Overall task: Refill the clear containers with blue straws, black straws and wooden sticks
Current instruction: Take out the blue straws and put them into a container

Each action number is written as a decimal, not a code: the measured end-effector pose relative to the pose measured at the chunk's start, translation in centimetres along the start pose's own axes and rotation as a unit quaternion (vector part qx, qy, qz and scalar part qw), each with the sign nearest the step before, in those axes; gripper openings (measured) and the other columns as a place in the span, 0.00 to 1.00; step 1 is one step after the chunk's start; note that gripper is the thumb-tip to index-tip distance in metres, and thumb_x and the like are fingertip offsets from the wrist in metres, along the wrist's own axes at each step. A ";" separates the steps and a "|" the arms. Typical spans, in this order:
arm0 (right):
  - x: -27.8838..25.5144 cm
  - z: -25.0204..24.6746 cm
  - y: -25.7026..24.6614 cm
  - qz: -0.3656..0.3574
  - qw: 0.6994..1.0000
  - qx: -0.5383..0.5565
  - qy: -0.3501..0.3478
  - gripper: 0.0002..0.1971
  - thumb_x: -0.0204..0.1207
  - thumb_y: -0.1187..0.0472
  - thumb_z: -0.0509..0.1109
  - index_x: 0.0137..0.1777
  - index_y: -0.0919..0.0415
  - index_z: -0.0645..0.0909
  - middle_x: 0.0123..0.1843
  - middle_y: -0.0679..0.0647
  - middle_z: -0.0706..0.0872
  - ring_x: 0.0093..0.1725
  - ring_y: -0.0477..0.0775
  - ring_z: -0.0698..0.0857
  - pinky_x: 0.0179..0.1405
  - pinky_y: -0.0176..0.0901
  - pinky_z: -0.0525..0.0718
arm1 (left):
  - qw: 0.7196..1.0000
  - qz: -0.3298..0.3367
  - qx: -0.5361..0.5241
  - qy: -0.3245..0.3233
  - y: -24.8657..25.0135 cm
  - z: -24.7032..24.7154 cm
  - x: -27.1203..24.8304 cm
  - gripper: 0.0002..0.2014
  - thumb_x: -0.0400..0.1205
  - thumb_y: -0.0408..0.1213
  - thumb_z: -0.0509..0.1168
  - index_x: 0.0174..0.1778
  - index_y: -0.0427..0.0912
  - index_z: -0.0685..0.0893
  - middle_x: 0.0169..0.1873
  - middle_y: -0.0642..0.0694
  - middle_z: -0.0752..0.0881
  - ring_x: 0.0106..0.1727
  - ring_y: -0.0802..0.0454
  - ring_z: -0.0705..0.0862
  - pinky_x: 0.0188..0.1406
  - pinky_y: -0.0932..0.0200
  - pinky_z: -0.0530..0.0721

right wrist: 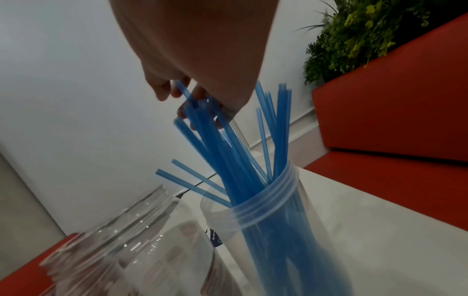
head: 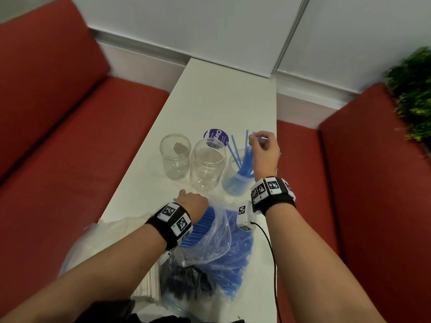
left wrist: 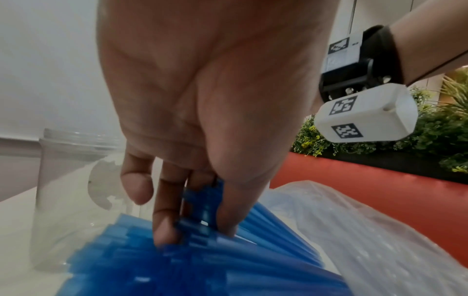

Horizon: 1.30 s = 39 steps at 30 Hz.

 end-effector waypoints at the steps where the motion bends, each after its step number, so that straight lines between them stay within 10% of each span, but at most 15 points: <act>1: 0.1 0.0 0.0 0.003 1.000 -0.023 -0.017 0.02 0.83 0.67 0.71 0.49 0.60 0.82 0.38 0.54 0.83 0.37 0.46 0.80 0.41 0.33 0.80 | 1.000 -0.001 -0.005 -0.003 0.0 0.0 -0.1 0.13 0.86 0.31 0.56 0.65 0.44 0.78 0.62 0.46 0.83 0.64 0.46 0.81 0.69 0.49 0.66; 5: 0.0 -0.3 0.0 0.046 0.986 -0.129 -0.091 0.06 0.86 0.59 0.69 0.56 0.61 0.86 0.50 0.53 0.88 0.52 0.52 0.84 0.58 0.46 0.81 | 0.999 0.021 -0.036 -0.009 0.2 -0.1 -0.5 0.15 0.87 0.46 0.61 0.65 0.42 0.78 0.62 0.45 0.83 0.64 0.44 0.81 0.67 0.48 0.68; 8: -0.8 -0.9 -1.8 0.001 0.992 -0.120 -0.036 0.15 0.86 0.51 0.69 0.69 0.56 0.83 0.65 0.48 0.87 0.65 0.43 0.82 0.67 0.33 0.76 | 0.999 0.034 -0.034 -0.008 0.5 0.4 -1.0 0.14 0.88 0.41 0.58 0.66 0.39 0.78 0.63 0.42 0.82 0.63 0.42 0.82 0.60 0.49 0.77; 12: -4.1 -1.2 -5.3 -0.143 0.987 -0.066 0.034 0.09 0.85 0.62 0.66 0.60 0.53 0.85 0.55 0.47 0.90 0.57 0.41 0.86 0.60 0.33 0.80 | 1.000 0.018 -0.020 -0.006 0.3 0.0 -2.1 0.13 0.88 0.35 0.54 0.66 0.40 0.79 0.64 0.42 0.82 0.64 0.43 0.81 0.61 0.51 0.76; 16: -8.6 0.7 -4.2 -0.094 0.972 -0.101 -0.189 0.17 0.78 0.73 0.61 0.54 0.55 0.85 0.46 0.51 0.91 0.50 0.52 0.90 0.53 0.50 0.88 | 1.000 0.000 0.009 -0.018 -0.5 -2.1 -3.3 0.14 0.87 0.34 0.55 0.67 0.42 0.78 0.65 0.44 0.82 0.65 0.44 0.81 0.65 0.50 0.73; 22: -14.0 3.0 1.1 0.028 0.840 -0.268 -0.470 0.33 0.75 0.71 0.73 0.80 0.55 0.73 0.74 0.55 0.82 0.71 0.54 0.81 0.73 0.47 0.78 | 0.999 -0.013 0.011 -0.047 -1.6 -5.2 -5.7 0.16 0.88 0.31 0.56 0.72 0.34 0.77 0.69 0.39 0.80 0.70 0.42 0.80 0.69 0.49 0.77; 28: -15.3 4.5 2.9 0.045 0.900 -0.241 -0.360 0.07 0.83 0.58 0.73 0.43 0.58 0.84 0.36 0.55 0.85 0.39 0.50 0.80 0.45 0.48 0.80 | 1.000 0.023 0.009 0.014 -2.5 -9.8 -8.4 0.11 0.87 0.36 0.61 0.60 0.35 0.84 0.59 0.40 0.87 0.55 0.45 0.86 0.51 0.55 0.79; 31: -15.1 4.5 1.8 0.068 0.935 -0.130 -0.323 0.05 0.84 0.62 0.72 0.45 0.56 0.84 0.29 0.43 0.84 0.34 0.45 0.82 0.42 0.37 0.80 | 0.992 0.070 -0.053 0.086 -3.4 -12.4 -9.3 0.16 0.82 0.46 0.64 0.61 0.42 0.84 0.55 0.45 0.87 0.50 0.48 0.84 0.50 0.54 0.82; 36: -14.2 4.3 -1.0 0.050 0.963 -0.056 -0.260 0.16 0.83 0.65 0.70 0.33 0.57 0.75 0.25 0.48 0.76 0.26 0.48 0.73 0.32 0.42 0.74 | 0.929 0.131 -0.190 0.287 -2.7 -14.5 -10.0 0.19 0.88 0.51 0.55 0.52 0.41 0.87 0.47 0.47 0.88 0.50 0.50 0.85 0.51 0.56 0.79; 39: -13.4 3.7 -3.7 0.043 0.970 0.002 -0.239 0.15 0.85 0.67 0.68 0.35 0.60 0.73 0.25 0.50 0.74 0.25 0.46 0.72 0.30 0.41 0.72 | 0.761 0.213 -0.438 0.428 -2.8 -15.0 -10.8 0.15 0.89 0.47 0.57 0.64 0.47 0.85 0.60 0.55 0.86 0.62 0.61 0.83 0.65 0.64 0.77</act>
Point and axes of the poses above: each hand's wrist, its own x-axis towards the middle knuckle, its own z-axis out of the palm, y = z × x, the point moved 3 cm from there along x, towards the middle knuckle
